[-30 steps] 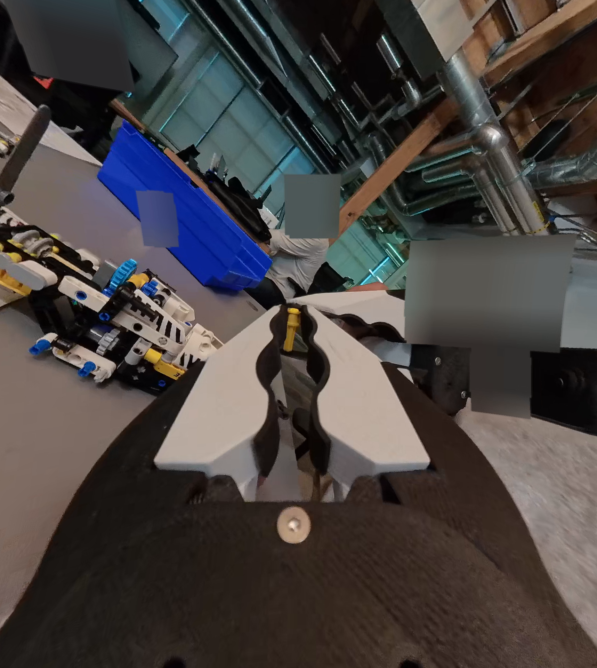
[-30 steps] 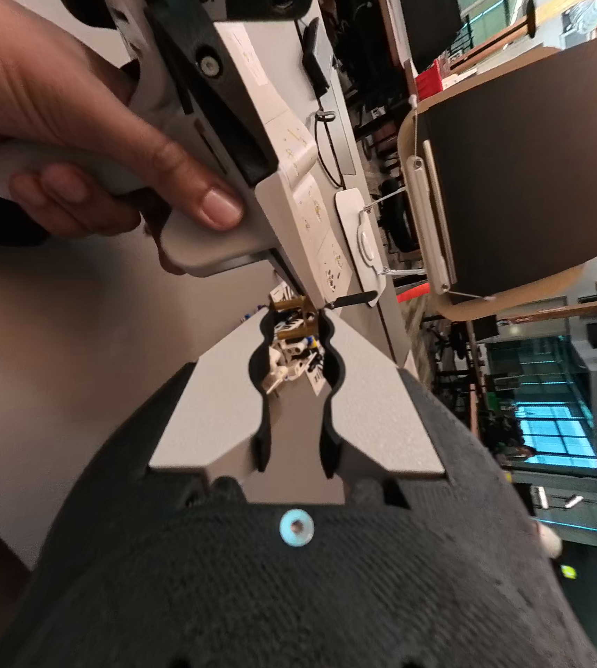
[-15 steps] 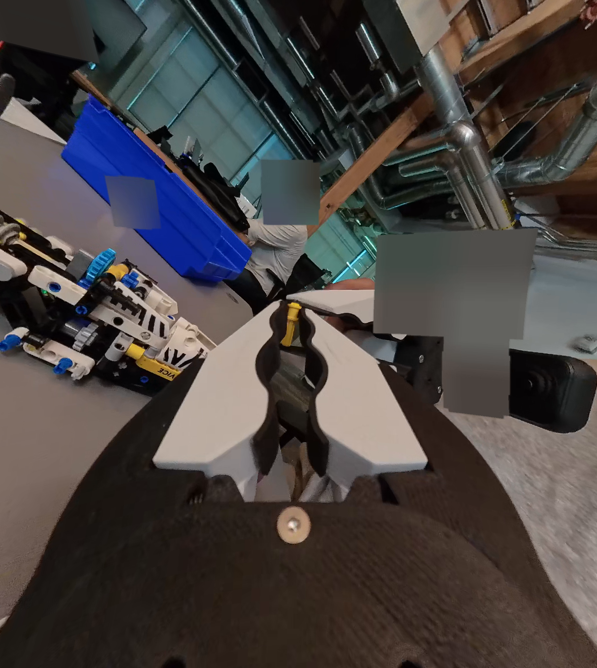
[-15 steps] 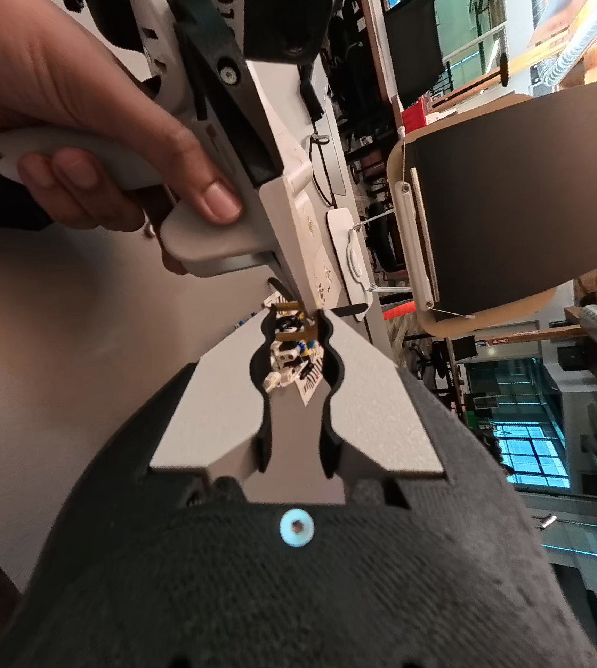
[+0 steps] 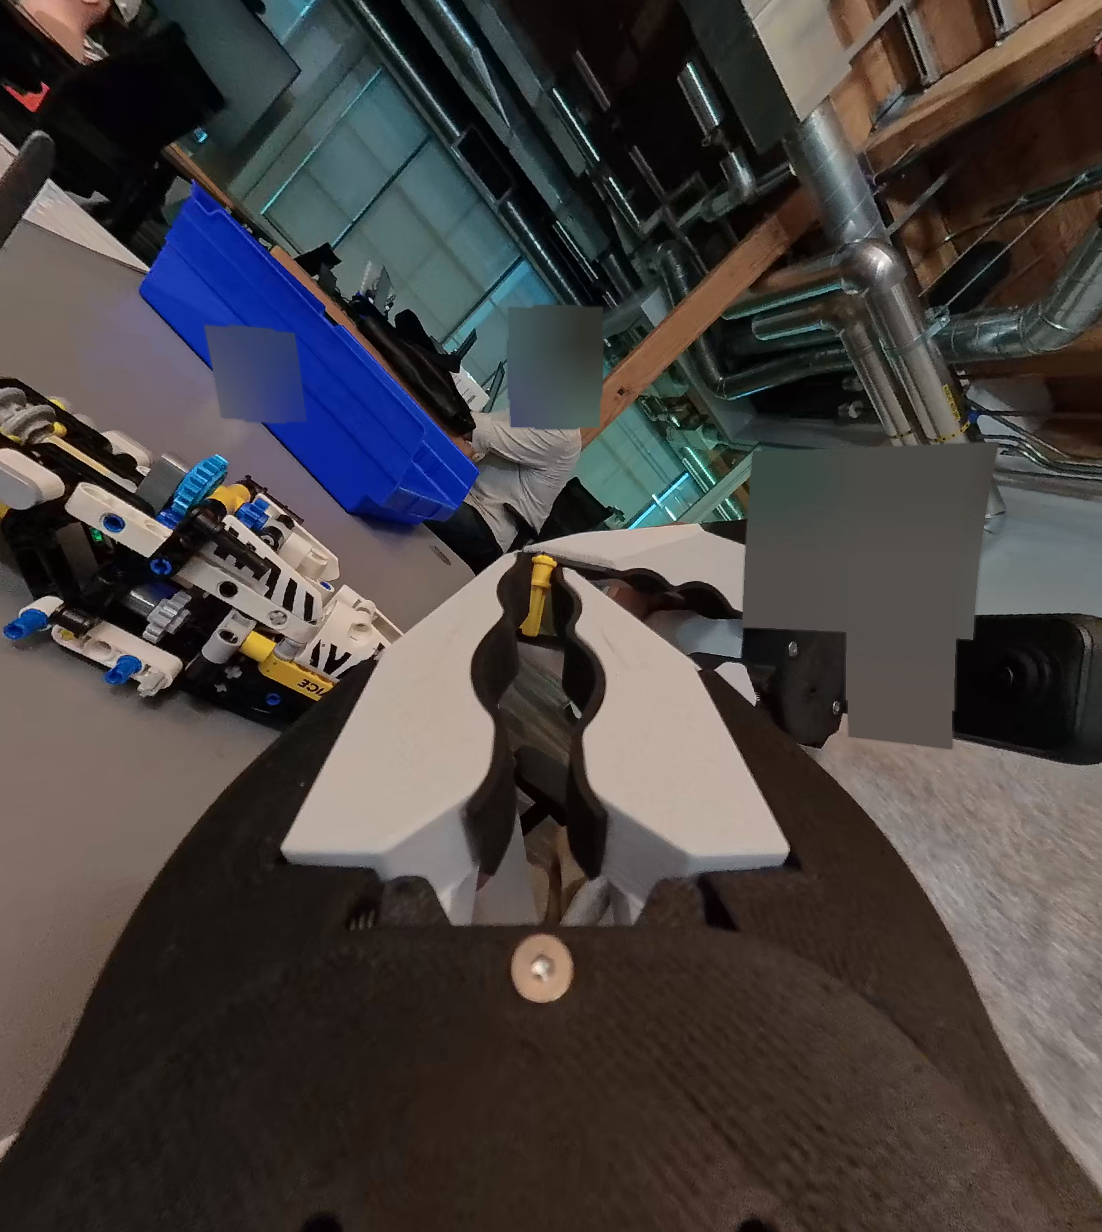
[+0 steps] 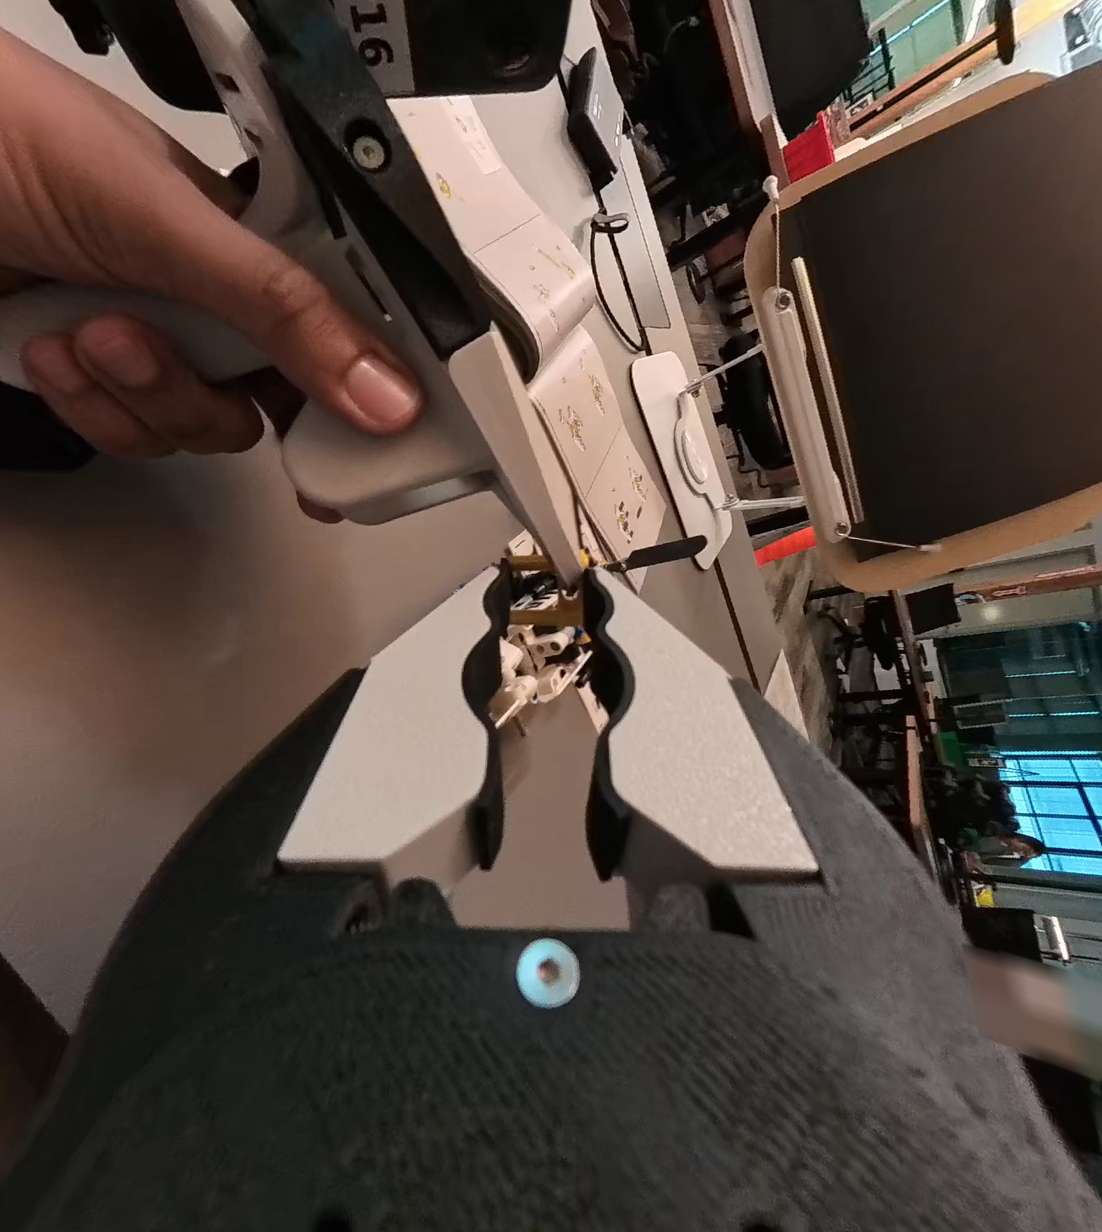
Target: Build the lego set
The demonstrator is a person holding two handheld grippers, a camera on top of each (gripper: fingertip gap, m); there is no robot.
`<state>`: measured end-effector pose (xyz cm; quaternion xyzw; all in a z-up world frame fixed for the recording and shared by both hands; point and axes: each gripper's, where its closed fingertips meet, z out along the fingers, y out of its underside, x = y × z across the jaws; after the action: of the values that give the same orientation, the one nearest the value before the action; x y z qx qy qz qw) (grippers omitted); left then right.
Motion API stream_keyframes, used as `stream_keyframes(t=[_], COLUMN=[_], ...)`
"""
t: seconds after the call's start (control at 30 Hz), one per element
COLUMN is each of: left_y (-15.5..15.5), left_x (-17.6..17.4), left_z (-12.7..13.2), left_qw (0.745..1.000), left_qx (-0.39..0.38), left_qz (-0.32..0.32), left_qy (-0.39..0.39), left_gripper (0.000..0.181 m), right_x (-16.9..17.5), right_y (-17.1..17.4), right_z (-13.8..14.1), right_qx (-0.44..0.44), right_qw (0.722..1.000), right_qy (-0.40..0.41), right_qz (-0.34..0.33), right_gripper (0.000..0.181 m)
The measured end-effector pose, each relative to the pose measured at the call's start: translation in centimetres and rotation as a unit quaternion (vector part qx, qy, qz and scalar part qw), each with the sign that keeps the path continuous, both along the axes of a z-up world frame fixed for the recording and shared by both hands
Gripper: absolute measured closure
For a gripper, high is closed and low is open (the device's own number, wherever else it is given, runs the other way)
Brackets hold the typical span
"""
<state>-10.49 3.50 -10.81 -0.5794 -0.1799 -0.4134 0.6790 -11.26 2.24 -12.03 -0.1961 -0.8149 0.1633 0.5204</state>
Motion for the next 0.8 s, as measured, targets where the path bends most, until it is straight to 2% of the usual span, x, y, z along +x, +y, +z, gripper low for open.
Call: stream_keyframes(t=[0.23, 0.27, 0.5, 0.63, 0.73, 0.8], left_y=[0.0, 0.1, -0.1, -0.3, 0.0, 0.1], left_x=[-0.1, 0.1, 0.0, -0.5, -0.1, 0.0], left_z=[-0.1, -0.3, 0.3, 0.5, 0.5, 0.5], left_qw=[1.0, 1.0, 0.999, 0.998, 0.998, 0.998], left_qx=[-0.005, -0.009, 0.017, 0.031, 0.032, 0.031], left_qz=[0.003, -0.002, -0.016, -0.015, -0.018, -0.014], left_qy=[0.001, 0.007, -0.028, -0.057, -0.054, -0.052], left_gripper=[0.178, 0.177, 0.178, 0.179, 0.178, 0.178], right_x=[-0.1, -0.1, 0.0, -0.1, -0.4, -0.5], right_y=[0.2, 0.5, 0.3, -0.3, -0.6, -0.6], right_z=[0.0, 0.3, 0.6, -0.4, -0.3, 0.4], right_qx=[0.004, 0.01, 0.01, 0.007, -0.001, -0.001], right_qw=[1.0, 1.0, 1.0, 1.0, 1.0, 0.999], right_qy=[0.003, 0.013, 0.025, 0.005, 0.018, 0.035], right_qz=[-0.009, -0.016, 0.007, 0.01, 0.008, 0.003], right_gripper=[0.162, 0.175, 0.176, 0.144, 0.145, 0.156])
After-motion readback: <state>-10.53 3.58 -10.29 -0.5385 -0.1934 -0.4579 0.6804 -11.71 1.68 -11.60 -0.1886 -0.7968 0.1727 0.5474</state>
